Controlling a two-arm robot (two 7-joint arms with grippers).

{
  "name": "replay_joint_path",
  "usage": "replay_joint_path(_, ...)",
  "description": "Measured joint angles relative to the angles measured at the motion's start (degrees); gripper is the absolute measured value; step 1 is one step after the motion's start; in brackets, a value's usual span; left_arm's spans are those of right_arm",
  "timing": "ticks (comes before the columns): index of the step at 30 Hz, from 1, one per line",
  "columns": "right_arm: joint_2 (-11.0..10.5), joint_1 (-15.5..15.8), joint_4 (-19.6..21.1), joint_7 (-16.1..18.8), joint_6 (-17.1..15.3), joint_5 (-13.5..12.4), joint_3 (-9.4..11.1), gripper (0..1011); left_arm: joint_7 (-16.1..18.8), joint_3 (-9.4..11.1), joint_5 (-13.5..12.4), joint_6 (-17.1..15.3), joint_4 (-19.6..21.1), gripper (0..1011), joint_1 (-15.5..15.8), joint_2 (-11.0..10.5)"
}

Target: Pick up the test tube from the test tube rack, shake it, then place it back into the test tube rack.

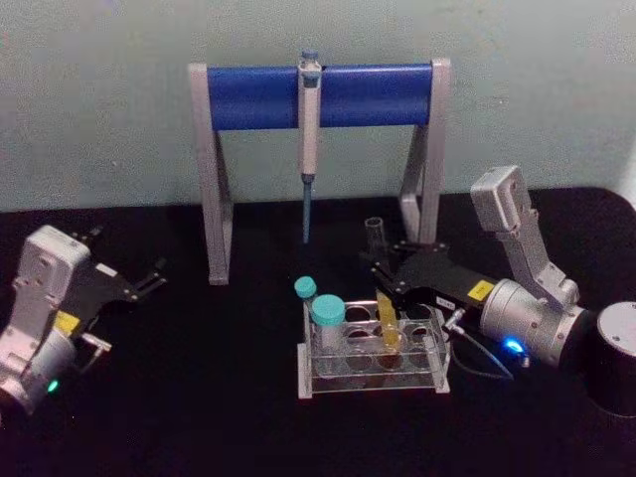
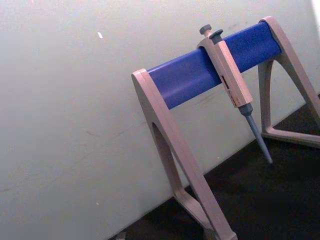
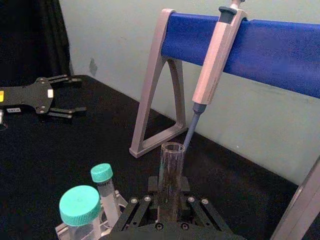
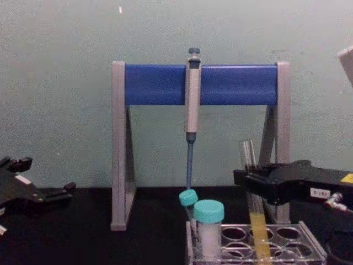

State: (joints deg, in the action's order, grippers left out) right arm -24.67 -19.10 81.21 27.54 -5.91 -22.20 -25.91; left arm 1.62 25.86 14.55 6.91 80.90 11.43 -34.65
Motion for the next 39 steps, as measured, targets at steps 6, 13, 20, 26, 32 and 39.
replay_joint_path(6, 0.0, 0.2, 0.0, 0.5, 1.2, -0.2, 0.3, 235, 0.0, 0.0, 0.0, 0.0, 0.0, 1001, 0.0, 0.0)
replay_joint_path(13, -0.2, 0.9, 0.8, 2.1, 3.2, -2.4, 1.4, 234, 0.0, 0.0, 0.0, 0.0, 0.0, 1001, 0.0, 0.0)
replay_joint_path(20, -0.9, 1.9, 3.2, 2.4, 4.9, -4.3, 2.6, 234, 0.0, 0.0, 0.0, 0.0, 0.0, 1001, 0.0, 0.0)
replay_joint_path(26, -1.3, 2.9, 5.7, 1.8, 7.4, -5.0, 3.9, 234, 0.0, 0.0, 0.0, 0.0, 0.0, 1001, 0.0, 0.0)
replay_joint_path(32, -0.9, 4.1, 7.1, -0.6, 11.2, -4.1, 5.7, 234, 0.0, 0.0, 0.0, 0.0, 0.0, 1001, 0.0, 0.0)
replay_joint_path(39, 1.2, 4.9, 6.1, -4.8, 14.1, -0.9, 7.4, 234, 0.0, 0.0, 0.0, 0.0, 0.0, 1001, 0.0, 0.0)
